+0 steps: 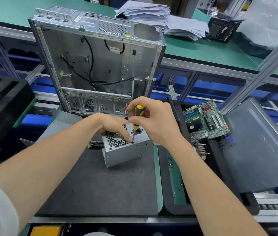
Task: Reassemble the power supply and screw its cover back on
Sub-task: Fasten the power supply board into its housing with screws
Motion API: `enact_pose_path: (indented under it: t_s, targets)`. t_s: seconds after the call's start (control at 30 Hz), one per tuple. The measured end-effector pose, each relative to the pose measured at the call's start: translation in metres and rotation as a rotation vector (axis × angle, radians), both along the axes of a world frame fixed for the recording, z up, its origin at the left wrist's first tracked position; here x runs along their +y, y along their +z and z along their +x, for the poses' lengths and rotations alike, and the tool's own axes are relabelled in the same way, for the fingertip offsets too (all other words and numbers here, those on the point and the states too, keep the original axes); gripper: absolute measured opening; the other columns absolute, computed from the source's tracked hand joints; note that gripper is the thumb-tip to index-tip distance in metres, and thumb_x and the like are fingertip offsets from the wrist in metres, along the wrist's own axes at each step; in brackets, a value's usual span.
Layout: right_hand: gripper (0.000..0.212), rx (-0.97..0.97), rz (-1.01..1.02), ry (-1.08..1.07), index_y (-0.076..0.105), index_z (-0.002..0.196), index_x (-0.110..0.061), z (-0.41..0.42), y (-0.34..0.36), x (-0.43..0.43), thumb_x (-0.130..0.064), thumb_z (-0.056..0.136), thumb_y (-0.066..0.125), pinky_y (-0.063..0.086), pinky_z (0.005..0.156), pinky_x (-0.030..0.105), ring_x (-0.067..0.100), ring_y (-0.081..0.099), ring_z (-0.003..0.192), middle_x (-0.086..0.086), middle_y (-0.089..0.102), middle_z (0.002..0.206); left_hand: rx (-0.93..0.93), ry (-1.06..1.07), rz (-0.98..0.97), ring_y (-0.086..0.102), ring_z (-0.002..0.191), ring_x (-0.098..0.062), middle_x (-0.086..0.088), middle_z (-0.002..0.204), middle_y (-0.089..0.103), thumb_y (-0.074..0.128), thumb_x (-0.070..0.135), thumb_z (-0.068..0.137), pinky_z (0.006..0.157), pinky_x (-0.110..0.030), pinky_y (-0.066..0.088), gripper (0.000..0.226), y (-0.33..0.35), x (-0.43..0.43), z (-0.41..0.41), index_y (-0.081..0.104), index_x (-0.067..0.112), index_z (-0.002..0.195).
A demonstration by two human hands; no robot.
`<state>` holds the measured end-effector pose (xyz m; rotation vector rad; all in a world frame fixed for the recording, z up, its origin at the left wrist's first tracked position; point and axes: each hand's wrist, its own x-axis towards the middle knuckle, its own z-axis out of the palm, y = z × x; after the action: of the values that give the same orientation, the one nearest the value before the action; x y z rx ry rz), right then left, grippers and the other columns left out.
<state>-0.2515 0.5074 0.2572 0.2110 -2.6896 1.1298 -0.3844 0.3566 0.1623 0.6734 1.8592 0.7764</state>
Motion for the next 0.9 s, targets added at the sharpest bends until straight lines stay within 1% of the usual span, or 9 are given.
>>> enact_pose_path:
  t_s: [0.07,0.17,0.23,0.33,0.47,0.57,0.7,0.77,0.9]
  targets:
    - [0.024,0.035,-0.031,-0.124,0.073,0.099,-0.027,0.003,-0.006,-0.005,-0.023,0.081,0.087,0.056,0.086,0.026,0.014,0.071,0.080,-0.009,0.073,0.081,-0.008,0.011,-0.015,0.041,0.129,-0.010,0.016,0.137,0.049,0.086,0.037,0.068,0.094,-0.023,0.037,0.064,0.002,0.001,0.001,0.051,0.042,0.122]
    - [0.027,0.093,-0.015,-0.279,0.072,0.098,-0.027,0.006,-0.012,-0.011,-0.032,0.079,0.090,0.034,0.082,-0.001,0.012,0.069,0.077,-0.008,0.073,0.079,-0.020,0.017,-0.034,0.041,0.127,-0.009,0.023,0.127,0.049,0.084,0.038,0.068,0.090,-0.020,0.036,0.056,0.003,0.002,0.000,0.053,0.045,0.114]
    - [0.028,0.083,-0.018,-0.242,0.073,0.105,-0.027,0.007,-0.011,-0.011,-0.033,0.081,0.088,0.044,0.082,0.006,0.011,0.070,0.078,-0.008,0.073,0.082,-0.017,0.005,-0.035,0.038,0.132,-0.010,0.028,0.128,0.048,0.085,0.039,0.068,0.102,-0.025,0.033,0.057,0.003,0.002,0.000,0.053,0.047,0.115]
    - [0.034,0.012,0.014,0.003,0.070,0.126,-0.026,0.005,-0.002,-0.002,-0.022,0.093,0.077,0.058,0.089,0.030,0.004,0.068,0.092,-0.008,0.073,0.103,0.032,0.010,-0.039,0.025,0.147,-0.013,0.018,0.155,0.035,0.089,0.047,0.059,0.125,-0.045,0.017,0.088,0.001,0.001,-0.001,0.045,0.045,0.134]
    - [0.048,-0.161,-0.027,0.414,0.061,0.141,-0.018,-0.001,0.012,0.013,0.006,0.099,0.059,0.053,0.105,0.030,0.009,0.060,0.129,-0.006,0.064,0.136,0.063,0.044,-0.015,0.029,0.150,-0.018,0.014,0.159,0.038,0.092,0.052,0.050,0.124,-0.052,0.023,0.102,-0.001,0.000,0.001,0.049,0.043,0.142]
    - [0.044,-0.166,-0.029,0.466,0.066,0.130,-0.015,-0.006,0.013,0.013,0.013,0.097,0.058,0.056,0.100,0.034,0.015,0.065,0.120,-0.003,0.069,0.124,0.049,0.104,0.009,0.028,0.146,-0.016,0.019,0.150,0.037,0.094,0.048,0.054,0.123,-0.050,0.024,0.083,-0.003,-0.002,-0.001,0.049,0.055,0.124]
    - [0.037,-0.098,-0.061,0.312,0.069,0.117,-0.016,-0.007,0.005,0.010,0.012,0.094,0.062,0.061,0.089,0.036,0.016,0.072,0.103,-0.001,0.073,0.101,0.039,0.019,-0.013,0.014,0.156,-0.016,0.013,0.169,0.017,0.091,0.051,0.058,0.128,-0.049,0.013,0.127,-0.001,-0.002,-0.001,0.017,0.040,0.161]
    - [0.034,-0.066,-0.053,0.248,0.070,0.113,-0.018,-0.008,0.002,0.009,0.007,0.091,0.070,0.062,0.086,0.032,0.013,0.074,0.095,-0.002,0.073,0.096,0.027,0.006,-0.014,0.018,0.154,-0.014,0.013,0.167,0.024,0.090,0.050,0.060,0.128,-0.048,0.015,0.120,0.002,-0.001,0.000,0.022,0.039,0.159]
    - [0.029,0.019,-0.067,0.075,0.071,0.104,-0.019,-0.006,-0.002,0.006,-0.007,0.082,0.085,0.060,0.078,0.025,0.013,0.071,0.081,-0.002,0.073,0.086,-0.012,0.010,-0.010,0.041,0.140,-0.016,0.008,0.154,0.046,0.087,0.039,0.067,0.117,-0.042,0.037,0.070,0.003,0.000,0.002,0.050,0.044,0.126]
